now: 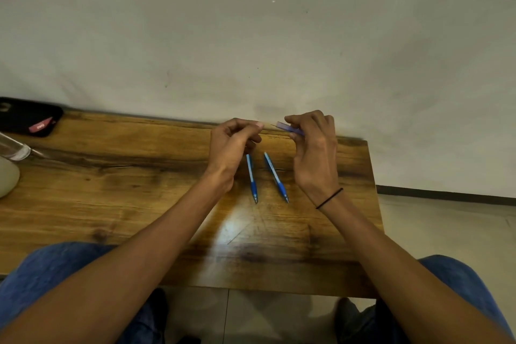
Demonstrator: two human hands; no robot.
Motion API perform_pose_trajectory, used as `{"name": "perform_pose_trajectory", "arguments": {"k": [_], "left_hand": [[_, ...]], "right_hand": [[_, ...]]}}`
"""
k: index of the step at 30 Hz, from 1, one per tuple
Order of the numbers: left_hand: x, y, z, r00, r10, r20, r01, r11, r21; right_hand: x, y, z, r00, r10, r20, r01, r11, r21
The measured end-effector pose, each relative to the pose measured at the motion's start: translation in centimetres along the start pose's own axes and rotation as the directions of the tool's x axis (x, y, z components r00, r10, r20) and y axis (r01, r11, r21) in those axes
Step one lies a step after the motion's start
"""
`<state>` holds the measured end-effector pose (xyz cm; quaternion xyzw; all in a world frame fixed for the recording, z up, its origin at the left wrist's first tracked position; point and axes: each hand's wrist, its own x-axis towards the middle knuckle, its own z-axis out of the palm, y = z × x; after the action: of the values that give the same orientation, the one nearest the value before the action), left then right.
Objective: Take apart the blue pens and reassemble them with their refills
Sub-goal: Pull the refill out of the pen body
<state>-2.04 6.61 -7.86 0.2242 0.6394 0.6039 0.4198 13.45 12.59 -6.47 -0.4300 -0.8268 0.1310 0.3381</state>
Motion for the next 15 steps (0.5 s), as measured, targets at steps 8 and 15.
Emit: {"name": "perform_pose_trajectory", "arguments": {"k": [8,15], "left_hand": [[-0.27,-0.19,0.38,0.999,0.030,0.034,-0.031,0.999,0.012],[-0.33,-0.20,0.60,0.996,0.083,0.043,-0.084,0.996,0.010]], "right_hand": [[-0.24,-0.41,0.16,1.000,-0.010,0.006,0.010,1.000,0.004],[-0.24,-0.63,0.10,1.000,-0.026,0.007,0.026,1.000,-0.003]]}}
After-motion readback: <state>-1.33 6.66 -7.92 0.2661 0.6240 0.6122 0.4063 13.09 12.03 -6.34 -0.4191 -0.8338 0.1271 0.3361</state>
